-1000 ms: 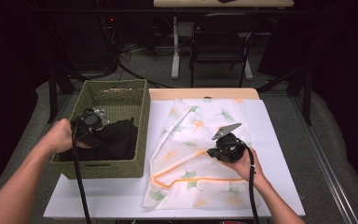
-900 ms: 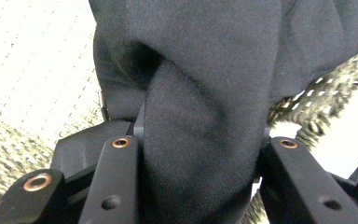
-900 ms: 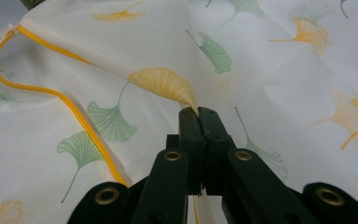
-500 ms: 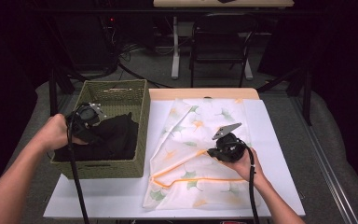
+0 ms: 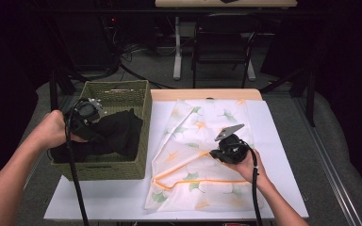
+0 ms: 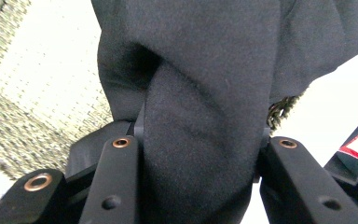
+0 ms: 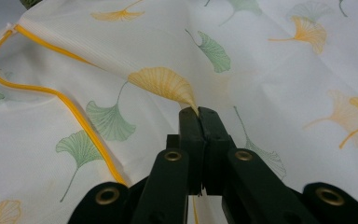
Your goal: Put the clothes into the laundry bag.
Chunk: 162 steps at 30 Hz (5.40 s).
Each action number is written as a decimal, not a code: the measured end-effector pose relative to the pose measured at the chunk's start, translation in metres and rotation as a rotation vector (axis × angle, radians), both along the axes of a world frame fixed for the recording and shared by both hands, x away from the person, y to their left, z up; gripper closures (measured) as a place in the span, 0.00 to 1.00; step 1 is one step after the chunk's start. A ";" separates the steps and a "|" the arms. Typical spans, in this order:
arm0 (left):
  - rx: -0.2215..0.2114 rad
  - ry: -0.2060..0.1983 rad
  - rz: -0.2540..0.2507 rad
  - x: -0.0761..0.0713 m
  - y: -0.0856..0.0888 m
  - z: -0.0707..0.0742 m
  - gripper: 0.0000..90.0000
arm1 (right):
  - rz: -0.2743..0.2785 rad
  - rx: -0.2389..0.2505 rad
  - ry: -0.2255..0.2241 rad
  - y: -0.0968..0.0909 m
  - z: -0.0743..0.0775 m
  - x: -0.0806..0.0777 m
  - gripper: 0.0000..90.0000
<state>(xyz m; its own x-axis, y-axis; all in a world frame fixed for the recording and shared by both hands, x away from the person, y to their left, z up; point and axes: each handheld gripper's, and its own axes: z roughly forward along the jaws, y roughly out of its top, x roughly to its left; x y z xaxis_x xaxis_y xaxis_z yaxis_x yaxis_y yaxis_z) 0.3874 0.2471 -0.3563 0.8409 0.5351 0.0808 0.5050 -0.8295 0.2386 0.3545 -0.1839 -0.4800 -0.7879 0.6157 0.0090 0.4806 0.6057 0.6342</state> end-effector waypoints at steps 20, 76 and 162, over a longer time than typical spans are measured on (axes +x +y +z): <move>-0.013 -0.009 0.001 -0.017 -0.012 0.027 0.69 | 0.003 -0.004 0.001 0.000 0.000 0.000 1.00; -0.154 0.061 -0.101 -0.068 -0.089 0.035 0.68 | -0.005 0.000 -0.027 0.003 0.005 -0.002 1.00; -0.312 0.234 0.027 -0.064 -0.209 -0.138 0.67 | -0.041 0.054 -0.062 0.005 0.023 -0.008 1.00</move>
